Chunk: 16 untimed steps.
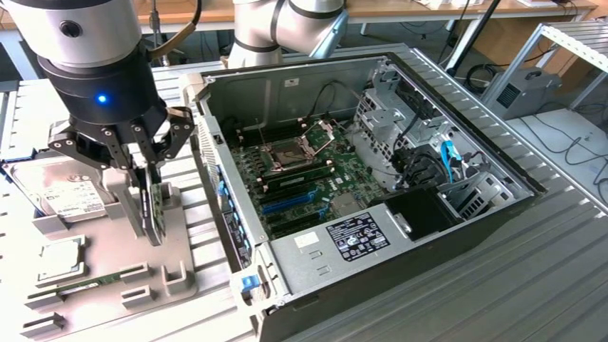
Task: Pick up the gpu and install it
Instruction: 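Pick up the gpu and move the gpu toward the slot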
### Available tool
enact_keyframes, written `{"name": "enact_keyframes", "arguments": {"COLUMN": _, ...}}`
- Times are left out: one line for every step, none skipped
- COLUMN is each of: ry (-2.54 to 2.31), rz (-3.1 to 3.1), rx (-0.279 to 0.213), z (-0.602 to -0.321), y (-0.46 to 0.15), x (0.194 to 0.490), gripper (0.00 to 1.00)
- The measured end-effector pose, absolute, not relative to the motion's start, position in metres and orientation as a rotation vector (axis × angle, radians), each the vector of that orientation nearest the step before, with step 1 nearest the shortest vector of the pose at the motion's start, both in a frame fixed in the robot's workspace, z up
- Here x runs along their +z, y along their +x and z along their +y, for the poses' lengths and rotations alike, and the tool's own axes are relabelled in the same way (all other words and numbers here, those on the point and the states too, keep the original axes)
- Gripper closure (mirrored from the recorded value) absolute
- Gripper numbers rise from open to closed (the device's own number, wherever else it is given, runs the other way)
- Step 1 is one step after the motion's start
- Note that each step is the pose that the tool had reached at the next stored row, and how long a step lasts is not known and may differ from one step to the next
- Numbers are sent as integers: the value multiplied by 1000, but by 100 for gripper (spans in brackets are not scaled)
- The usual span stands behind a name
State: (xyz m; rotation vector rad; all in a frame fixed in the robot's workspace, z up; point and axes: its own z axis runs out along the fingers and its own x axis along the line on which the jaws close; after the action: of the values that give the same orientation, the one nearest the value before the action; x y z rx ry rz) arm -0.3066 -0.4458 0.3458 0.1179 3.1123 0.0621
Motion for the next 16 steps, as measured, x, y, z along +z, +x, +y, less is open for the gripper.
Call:
{"name": "enact_keyframes", "arguments": {"ry": 118, "rz": 3112, "rx": 62, "z": -446, "y": -307, "x": 346, "gripper": 74}}
{"name": "enact_keyframes", "arguments": {"ry": 118, "rz": 3112, "rx": 62, "z": -446, "y": -307, "x": 347, "gripper": 74}}
{"name": "enact_keyframes", "arguments": {"ry": 118, "rz": 3112, "rx": 62, "z": -446, "y": -307, "x": 348, "gripper": 74}}
{"name": "enact_keyframes", "arguments": {"ry": 118, "rz": 3112, "rx": 62, "z": -446, "y": -307, "x": 348, "gripper": 74}}
{"name": "enact_keyframes", "arguments": {"ry": 118, "rz": 3112, "rx": 62, "z": -446, "y": -307, "x": 349, "gripper": 74}}
{"name": "enact_keyframes", "arguments": {"ry": 118, "rz": 3112, "rx": 62, "z": -446, "y": -307, "x": 349, "gripper": 74}}
{"name": "enact_keyframes", "arguments": {"ry": 118, "rz": 3112, "rx": 62, "z": -446, "y": -307, "x": 349, "gripper": 74}}
{"name": "enact_keyframes", "arguments": {"ry": 118, "rz": 3112, "rx": 62, "z": -446, "y": -307, "x": 349, "gripper": 74}}
{"name": "enact_keyframes", "arguments": {"ry": 118, "rz": 3112, "rx": 62, "z": -446, "y": -307, "x": 350, "gripper": 74}}
{"name": "enact_keyframes", "arguments": {"ry": 118, "rz": 3112, "rx": 62, "z": -446, "y": -307, "x": 350, "gripper": 74}}
{"name": "enact_keyframes", "arguments": {"ry": 118, "rz": 3112, "rx": 62, "z": -446, "y": -307, "x": 350, "gripper": 74}}
{"name": "enact_keyframes", "arguments": {"ry": 118, "rz": 3112, "rx": 62, "z": -446, "y": -307, "x": 350, "gripper": 74}}
{"name": "enact_keyframes", "arguments": {"ry": 118, "rz": 3112, "rx": 62, "z": -446, "y": -307, "x": 350, "gripper": 74}}
{"name": "enact_keyframes", "arguments": {"ry": 118, "rz": 3112, "rx": 62, "z": -446, "y": -307, "x": 351, "gripper": 74}}
{"name": "enact_keyframes", "arguments": {"ry": 118, "rz": 3112, "rx": 62, "z": -446, "y": -307, "x": 351, "gripper": 74}}
{"name": "enact_keyframes", "arguments": {"ry": 118, "rz": 3112, "rx": 62, "z": -446, "y": -307, "x": 351, "gripper": 74}}
